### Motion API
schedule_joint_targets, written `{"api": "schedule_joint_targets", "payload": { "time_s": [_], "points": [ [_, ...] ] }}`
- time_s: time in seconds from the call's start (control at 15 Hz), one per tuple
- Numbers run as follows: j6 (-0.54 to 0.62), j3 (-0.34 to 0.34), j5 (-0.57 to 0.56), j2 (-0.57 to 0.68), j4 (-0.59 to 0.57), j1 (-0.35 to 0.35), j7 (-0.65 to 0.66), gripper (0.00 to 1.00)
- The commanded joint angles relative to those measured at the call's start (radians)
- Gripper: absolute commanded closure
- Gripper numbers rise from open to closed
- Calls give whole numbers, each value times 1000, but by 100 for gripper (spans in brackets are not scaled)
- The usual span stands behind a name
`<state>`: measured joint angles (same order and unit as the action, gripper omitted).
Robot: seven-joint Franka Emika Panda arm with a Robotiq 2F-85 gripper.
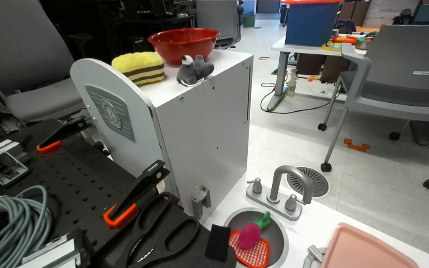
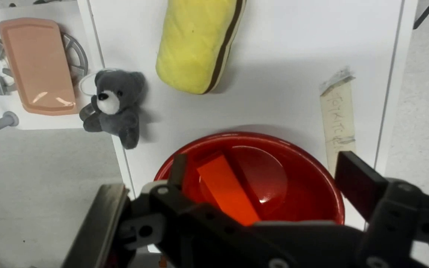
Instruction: Put the yellow object inside the red bowl
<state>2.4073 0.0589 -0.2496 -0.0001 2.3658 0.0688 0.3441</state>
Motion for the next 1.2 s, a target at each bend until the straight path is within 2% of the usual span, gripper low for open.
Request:
{"api": "schedule_joint_targets", "payload": {
  "time_s": [0.0,0.27,0.6,1.13],
  "points": [
    [-73,11,23,-77,38,5,26,0],
    [-135,43,-1,-144,77,8,134,0],
    [-133,100,-8,-212,141,6,276,0],
    [-115,101,49,-252,195,-8,335,0]
  ]
}}
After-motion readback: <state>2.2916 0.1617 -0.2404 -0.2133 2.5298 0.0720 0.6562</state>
